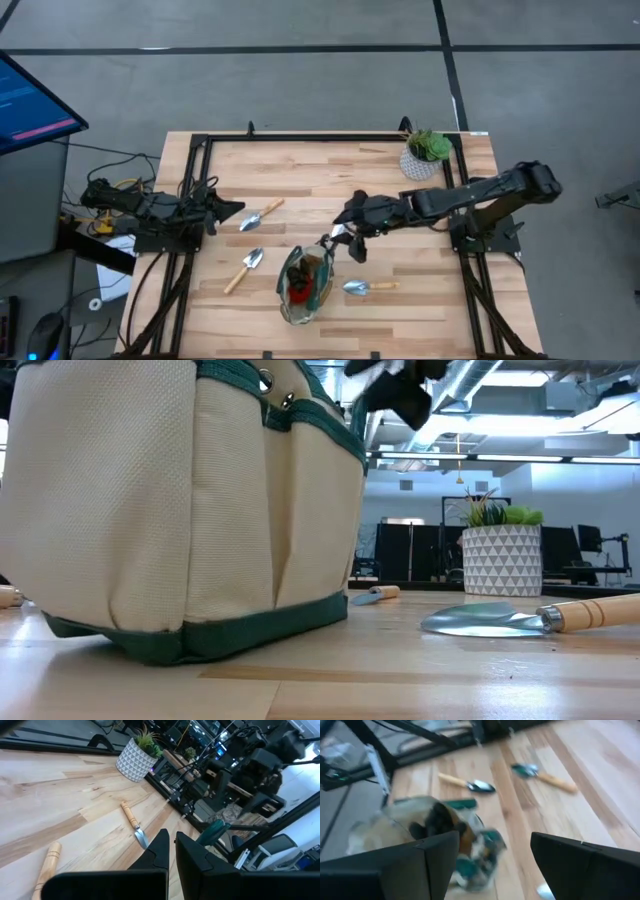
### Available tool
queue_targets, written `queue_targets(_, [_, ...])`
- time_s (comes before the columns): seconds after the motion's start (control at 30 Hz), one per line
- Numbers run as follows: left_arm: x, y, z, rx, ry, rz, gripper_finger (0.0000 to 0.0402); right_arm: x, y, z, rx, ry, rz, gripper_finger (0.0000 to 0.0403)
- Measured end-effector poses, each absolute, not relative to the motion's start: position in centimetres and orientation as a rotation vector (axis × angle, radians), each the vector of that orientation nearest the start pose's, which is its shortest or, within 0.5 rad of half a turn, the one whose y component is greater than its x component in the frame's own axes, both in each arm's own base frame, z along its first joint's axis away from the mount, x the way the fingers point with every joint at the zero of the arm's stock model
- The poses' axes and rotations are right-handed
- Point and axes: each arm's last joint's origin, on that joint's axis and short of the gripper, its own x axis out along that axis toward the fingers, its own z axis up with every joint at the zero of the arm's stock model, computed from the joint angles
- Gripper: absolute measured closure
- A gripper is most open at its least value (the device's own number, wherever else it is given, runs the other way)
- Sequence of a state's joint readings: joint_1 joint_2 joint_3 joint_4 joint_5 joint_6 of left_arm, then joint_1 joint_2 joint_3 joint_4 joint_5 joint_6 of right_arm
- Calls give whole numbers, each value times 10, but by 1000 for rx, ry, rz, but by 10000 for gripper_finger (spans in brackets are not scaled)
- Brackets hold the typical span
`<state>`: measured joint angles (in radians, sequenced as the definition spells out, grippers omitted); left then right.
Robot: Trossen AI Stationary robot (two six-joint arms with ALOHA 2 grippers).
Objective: Pick & Place Garden tools in Gardening bag
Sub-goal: Put the green shear scissors into the gardening bag
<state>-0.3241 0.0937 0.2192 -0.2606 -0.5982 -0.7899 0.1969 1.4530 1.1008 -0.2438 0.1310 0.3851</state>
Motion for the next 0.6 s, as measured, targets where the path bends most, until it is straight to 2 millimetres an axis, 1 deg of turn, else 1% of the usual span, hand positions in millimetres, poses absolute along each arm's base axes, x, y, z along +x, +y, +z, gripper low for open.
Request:
queue_targets(0.07, [85, -11, 206, -724, 6, 304, 399, 307, 64, 279, 276, 626, -65, 163])
queue_targets(0.13, [85, -12, 206, -723, 10, 304, 399, 302, 73, 269, 264, 646, -90, 163])
queue_targets(0.23, [86, -12, 206, -722, 12, 306, 399, 298, 83, 259, 241, 659, -104, 163])
queue_targets(0.4, [86, -12, 207, -725, 6, 305, 399, 303, 88, 242, 233, 660, -111, 163])
queue_targets(0.53, [87, -12, 206, -724, 8, 305, 399, 306, 89, 243, 237, 631, -101, 163])
queue_targets(0.6, [87, -12, 207, -725, 6, 304, 399, 308, 86, 245, 244, 611, -102, 163])
